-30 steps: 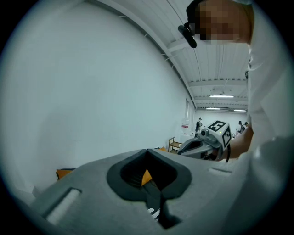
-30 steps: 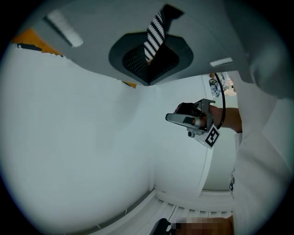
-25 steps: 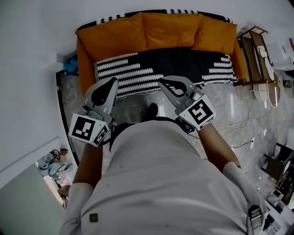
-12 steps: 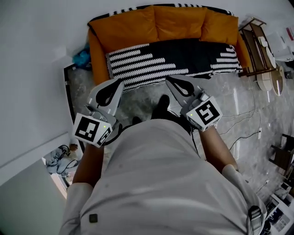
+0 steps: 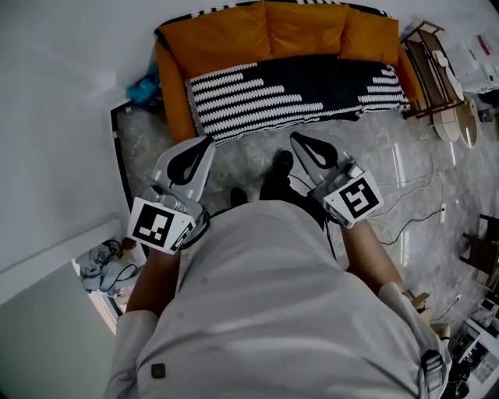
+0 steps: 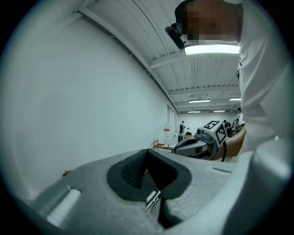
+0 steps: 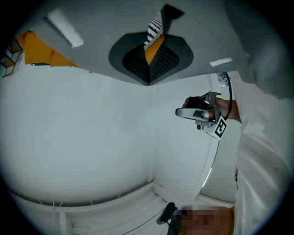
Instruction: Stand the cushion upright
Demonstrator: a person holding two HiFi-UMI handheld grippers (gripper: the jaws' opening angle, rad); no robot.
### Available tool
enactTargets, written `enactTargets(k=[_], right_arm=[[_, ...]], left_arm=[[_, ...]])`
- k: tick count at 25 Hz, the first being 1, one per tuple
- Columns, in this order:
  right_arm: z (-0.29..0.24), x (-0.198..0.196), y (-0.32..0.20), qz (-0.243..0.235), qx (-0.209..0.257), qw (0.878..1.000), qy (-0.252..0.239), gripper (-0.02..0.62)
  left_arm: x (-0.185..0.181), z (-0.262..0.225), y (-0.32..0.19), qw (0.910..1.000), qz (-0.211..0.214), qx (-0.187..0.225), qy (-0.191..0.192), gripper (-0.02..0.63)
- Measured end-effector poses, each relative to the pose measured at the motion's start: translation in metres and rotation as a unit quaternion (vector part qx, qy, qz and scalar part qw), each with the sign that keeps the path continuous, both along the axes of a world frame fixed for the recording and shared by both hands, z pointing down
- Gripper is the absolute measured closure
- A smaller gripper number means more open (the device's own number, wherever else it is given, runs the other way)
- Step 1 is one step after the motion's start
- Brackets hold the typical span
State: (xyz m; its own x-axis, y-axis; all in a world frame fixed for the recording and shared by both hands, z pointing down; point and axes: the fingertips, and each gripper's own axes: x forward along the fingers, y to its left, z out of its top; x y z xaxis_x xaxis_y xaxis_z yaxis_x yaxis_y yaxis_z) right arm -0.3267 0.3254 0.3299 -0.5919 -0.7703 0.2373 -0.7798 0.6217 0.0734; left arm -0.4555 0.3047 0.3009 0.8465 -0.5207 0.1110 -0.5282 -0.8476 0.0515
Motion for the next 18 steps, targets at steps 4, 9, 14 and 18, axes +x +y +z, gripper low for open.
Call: enactTargets(k=[4, 9, 14, 18], right_arm=[[0.000, -0.008, 0.018, 0.005, -0.001, 1.000, 0.000, 0.584], [-0.002, -0.005, 0.029, 0.007, -0.001, 1.000, -0.007, 0.584], [-0.001, 0.002, 0.032, 0.007, -0.005, 1.000, -0.011, 0.584], [-0.004, 0.005, 0.030, 0.007, 0.002, 1.000, -0.011, 0.584]], left_arm=[[-0.008, 0.002, 0.015, 1.0000, 0.001, -0.004, 0.003, 0.603], [-0.006, 0.001, 0.022, 1.0000, -0.001, -0.009, 0.003, 0.603], [-0.002, 0.003, 0.023, 0.9999, -0.005, -0.010, 0.002, 0.603], [0.004, 0.005, 0.023, 0.9999, -0.002, -0.014, 0.001, 0.603]])
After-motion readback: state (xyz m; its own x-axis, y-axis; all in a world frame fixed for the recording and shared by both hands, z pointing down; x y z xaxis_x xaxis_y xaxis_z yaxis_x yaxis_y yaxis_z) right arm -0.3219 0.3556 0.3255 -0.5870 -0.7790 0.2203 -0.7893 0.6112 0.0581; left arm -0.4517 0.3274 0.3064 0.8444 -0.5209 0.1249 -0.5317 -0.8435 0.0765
